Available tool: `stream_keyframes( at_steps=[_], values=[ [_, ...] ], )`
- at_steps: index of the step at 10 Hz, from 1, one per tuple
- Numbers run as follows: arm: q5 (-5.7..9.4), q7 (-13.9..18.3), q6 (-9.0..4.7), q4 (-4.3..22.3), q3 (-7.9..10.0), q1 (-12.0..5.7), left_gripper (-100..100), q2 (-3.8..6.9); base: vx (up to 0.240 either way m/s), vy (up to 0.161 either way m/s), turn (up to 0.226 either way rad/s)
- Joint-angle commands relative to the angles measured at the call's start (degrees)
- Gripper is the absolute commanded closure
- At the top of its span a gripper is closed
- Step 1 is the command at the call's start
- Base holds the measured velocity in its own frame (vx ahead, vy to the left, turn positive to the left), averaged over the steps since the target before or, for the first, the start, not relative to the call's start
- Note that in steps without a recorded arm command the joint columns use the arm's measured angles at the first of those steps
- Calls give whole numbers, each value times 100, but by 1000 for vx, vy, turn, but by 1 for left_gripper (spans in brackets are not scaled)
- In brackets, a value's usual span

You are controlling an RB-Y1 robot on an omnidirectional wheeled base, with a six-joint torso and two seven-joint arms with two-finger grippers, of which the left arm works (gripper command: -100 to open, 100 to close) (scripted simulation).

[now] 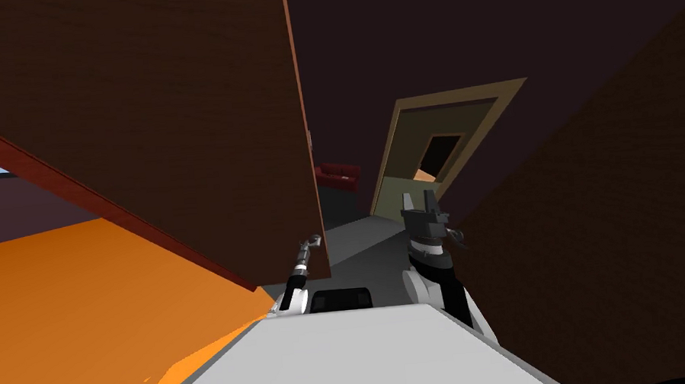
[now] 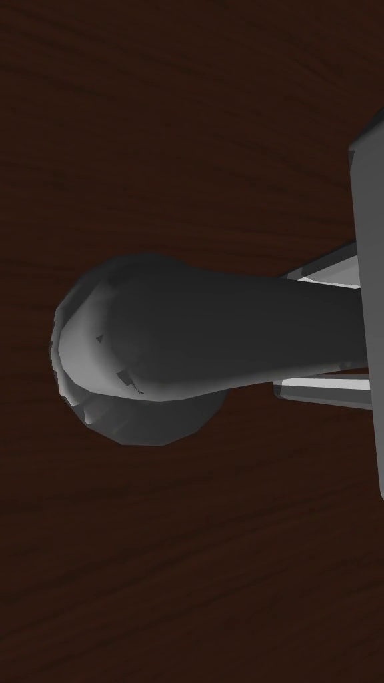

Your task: Push the door open

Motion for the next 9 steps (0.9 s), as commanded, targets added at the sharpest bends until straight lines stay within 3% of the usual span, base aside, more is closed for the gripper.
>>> stream_keyframes(
  at_steps=[1,3,9],
  values=[
    [17,-19,14,-33,42,-14,100,-72,152,-76,40],
    [63,-32,-5,2,145,-25,100,56,89,-30,34],
    [215,-123,-14,32,462,-47,100,237,202,-45,43]
  ],
)
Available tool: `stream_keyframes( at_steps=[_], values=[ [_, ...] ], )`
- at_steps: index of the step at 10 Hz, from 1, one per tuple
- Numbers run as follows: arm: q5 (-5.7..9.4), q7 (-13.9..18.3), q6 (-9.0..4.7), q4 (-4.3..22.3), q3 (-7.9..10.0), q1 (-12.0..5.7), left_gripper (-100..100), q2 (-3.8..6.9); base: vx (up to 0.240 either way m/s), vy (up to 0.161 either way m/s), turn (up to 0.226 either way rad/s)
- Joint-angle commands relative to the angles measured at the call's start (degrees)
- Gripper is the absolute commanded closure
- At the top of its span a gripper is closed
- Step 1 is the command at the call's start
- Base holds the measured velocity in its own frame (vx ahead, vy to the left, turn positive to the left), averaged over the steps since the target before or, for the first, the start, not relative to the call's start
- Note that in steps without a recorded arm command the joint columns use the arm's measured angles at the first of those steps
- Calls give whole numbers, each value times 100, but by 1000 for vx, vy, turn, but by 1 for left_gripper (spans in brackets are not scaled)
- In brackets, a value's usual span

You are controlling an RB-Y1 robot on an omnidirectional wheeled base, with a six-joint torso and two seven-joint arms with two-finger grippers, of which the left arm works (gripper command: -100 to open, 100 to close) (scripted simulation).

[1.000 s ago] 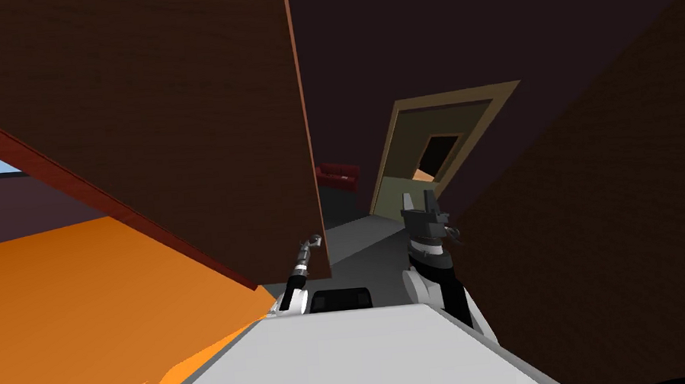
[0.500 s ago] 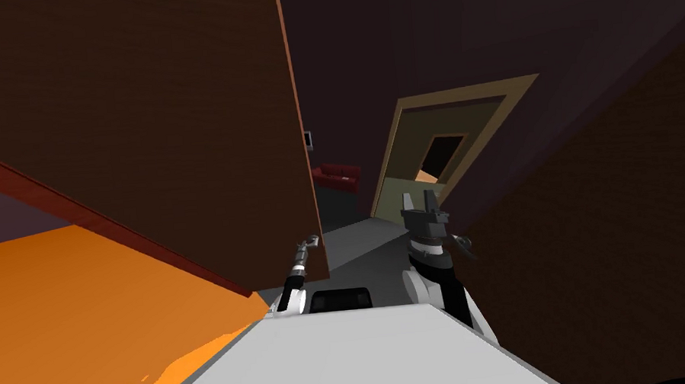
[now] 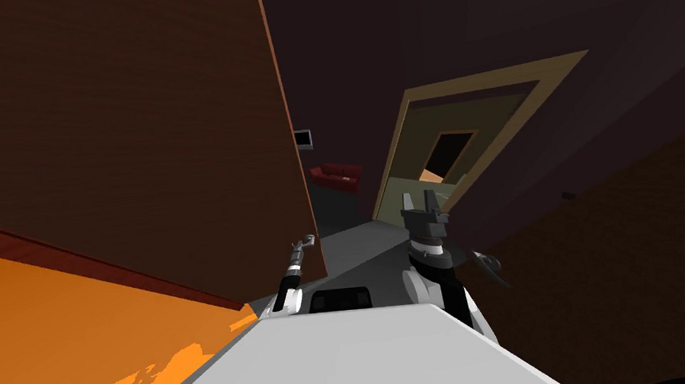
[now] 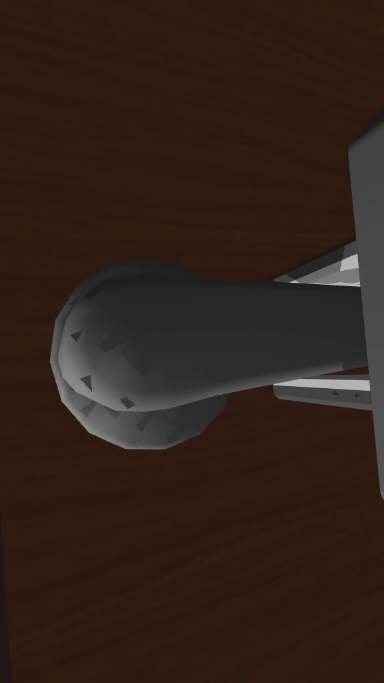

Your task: Push the door open

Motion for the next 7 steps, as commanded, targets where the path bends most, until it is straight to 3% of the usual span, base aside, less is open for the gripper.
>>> stream_keyframes(
  at_steps=[1,7],
  values=[
    [70,-40,-57,44,172,-58,100,96,214,-45,70],
    [271,-160,-68,83,590,-88,100,137,185,-62,65]
  ],
)
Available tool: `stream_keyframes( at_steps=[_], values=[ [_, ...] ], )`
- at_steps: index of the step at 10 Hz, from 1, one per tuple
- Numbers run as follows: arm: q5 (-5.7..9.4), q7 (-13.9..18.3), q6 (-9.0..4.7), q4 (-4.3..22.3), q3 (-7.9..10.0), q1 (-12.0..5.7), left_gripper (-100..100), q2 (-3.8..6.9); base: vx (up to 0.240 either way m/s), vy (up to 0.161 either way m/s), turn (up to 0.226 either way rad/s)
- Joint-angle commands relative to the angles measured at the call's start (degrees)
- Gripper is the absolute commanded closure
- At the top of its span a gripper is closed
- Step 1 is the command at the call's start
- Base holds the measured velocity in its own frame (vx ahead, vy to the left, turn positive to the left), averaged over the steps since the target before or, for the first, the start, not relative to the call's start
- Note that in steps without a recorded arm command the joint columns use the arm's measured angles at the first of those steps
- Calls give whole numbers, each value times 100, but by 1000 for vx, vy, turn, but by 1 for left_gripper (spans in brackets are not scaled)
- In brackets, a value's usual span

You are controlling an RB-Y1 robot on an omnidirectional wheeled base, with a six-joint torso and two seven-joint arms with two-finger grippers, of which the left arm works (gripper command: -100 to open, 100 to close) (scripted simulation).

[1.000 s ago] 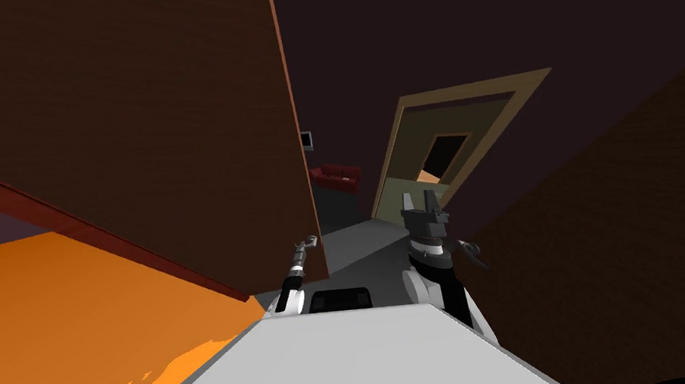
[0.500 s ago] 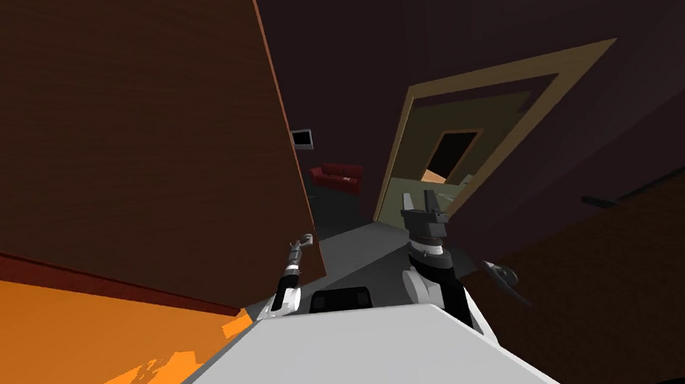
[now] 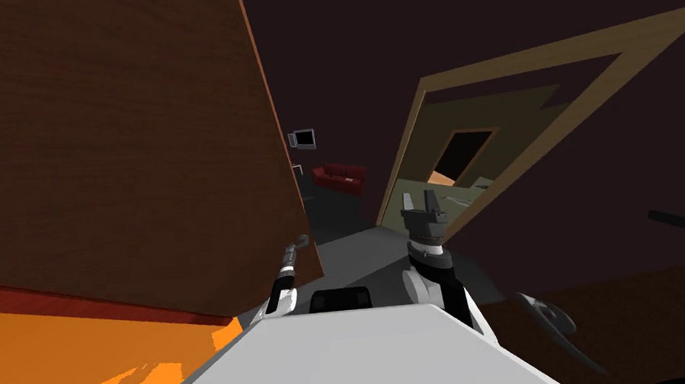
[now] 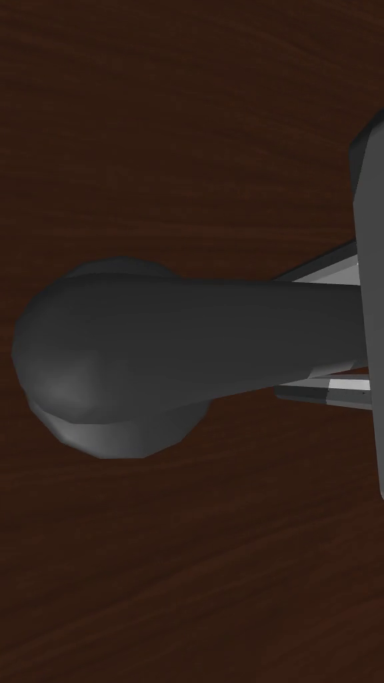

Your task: Push the door open

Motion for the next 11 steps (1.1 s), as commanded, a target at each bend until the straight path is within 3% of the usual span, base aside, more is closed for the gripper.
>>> stream_keyframes(
  at_steps=[1,6,11],
  values=[
    [75,-70,-53,18,191,-66,100,33,200,-37,82],
    [216,-155,-61,46,486,-87,100,-54,178,-65,75],
    [346,-233,-69,72,758,-106,100,-229,188,-53,69]
  ],
)
